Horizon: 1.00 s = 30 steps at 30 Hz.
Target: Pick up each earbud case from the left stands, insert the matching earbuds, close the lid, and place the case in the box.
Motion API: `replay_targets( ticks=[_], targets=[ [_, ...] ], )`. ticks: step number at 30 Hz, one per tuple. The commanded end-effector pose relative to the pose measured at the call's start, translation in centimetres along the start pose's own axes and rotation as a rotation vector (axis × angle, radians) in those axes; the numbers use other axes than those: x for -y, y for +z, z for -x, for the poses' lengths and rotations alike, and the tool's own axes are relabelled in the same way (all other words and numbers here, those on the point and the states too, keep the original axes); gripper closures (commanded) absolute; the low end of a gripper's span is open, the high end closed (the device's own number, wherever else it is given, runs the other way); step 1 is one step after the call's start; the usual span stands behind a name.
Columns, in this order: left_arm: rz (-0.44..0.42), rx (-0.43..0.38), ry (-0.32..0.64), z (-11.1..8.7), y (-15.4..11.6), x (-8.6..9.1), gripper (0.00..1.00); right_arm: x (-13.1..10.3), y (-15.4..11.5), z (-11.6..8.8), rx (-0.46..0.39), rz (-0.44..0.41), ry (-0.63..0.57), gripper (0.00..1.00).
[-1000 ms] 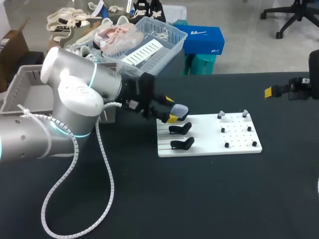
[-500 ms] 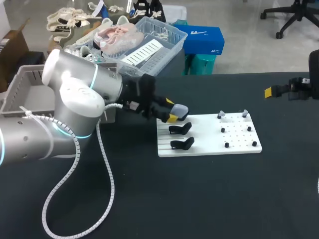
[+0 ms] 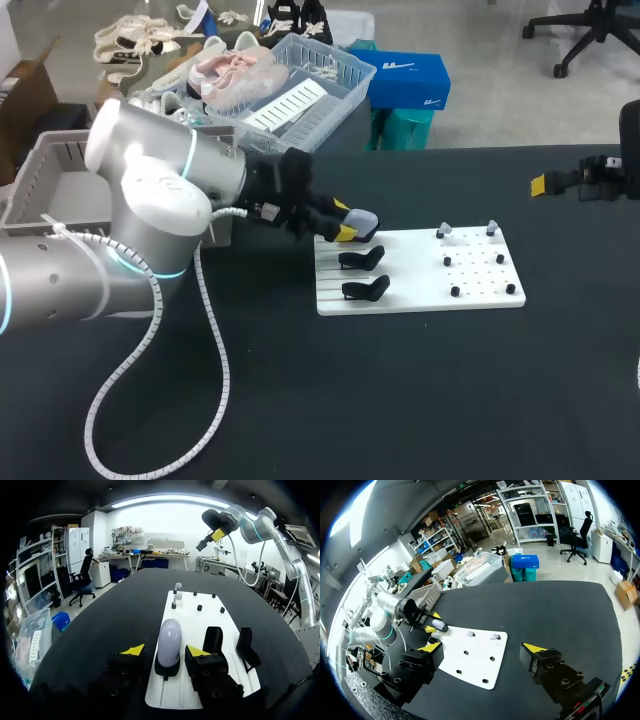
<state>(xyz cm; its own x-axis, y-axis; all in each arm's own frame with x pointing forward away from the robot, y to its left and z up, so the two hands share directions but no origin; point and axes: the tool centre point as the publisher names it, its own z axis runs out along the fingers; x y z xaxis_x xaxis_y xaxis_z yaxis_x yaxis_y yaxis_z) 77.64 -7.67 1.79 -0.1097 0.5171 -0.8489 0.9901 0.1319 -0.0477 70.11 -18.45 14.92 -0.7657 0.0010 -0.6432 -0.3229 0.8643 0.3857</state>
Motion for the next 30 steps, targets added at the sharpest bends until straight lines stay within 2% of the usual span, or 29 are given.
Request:
replay_targets(
  ticks=[1, 22, 30],
  targets=[
    [0.006, 0.000, -0.001, -0.11, 0.14, 0.27, 0.51, 0.03, 0.00, -0.03, 0.000, 0.000, -0.001, 0.00],
    [0.004, -0.006, -0.002, -0.23, 0.07, 0.54, 0.56, 0.03, 0.00, -0.03, 0.000, 0.000, -0.001, 0.00],
    [0.002, -0.006, -0.002, -0.21, 0.13, 0.49, 0.64, 0.03, 0.00, -0.03, 0.000, 0.000, -0.001, 0.00]
  ],
)
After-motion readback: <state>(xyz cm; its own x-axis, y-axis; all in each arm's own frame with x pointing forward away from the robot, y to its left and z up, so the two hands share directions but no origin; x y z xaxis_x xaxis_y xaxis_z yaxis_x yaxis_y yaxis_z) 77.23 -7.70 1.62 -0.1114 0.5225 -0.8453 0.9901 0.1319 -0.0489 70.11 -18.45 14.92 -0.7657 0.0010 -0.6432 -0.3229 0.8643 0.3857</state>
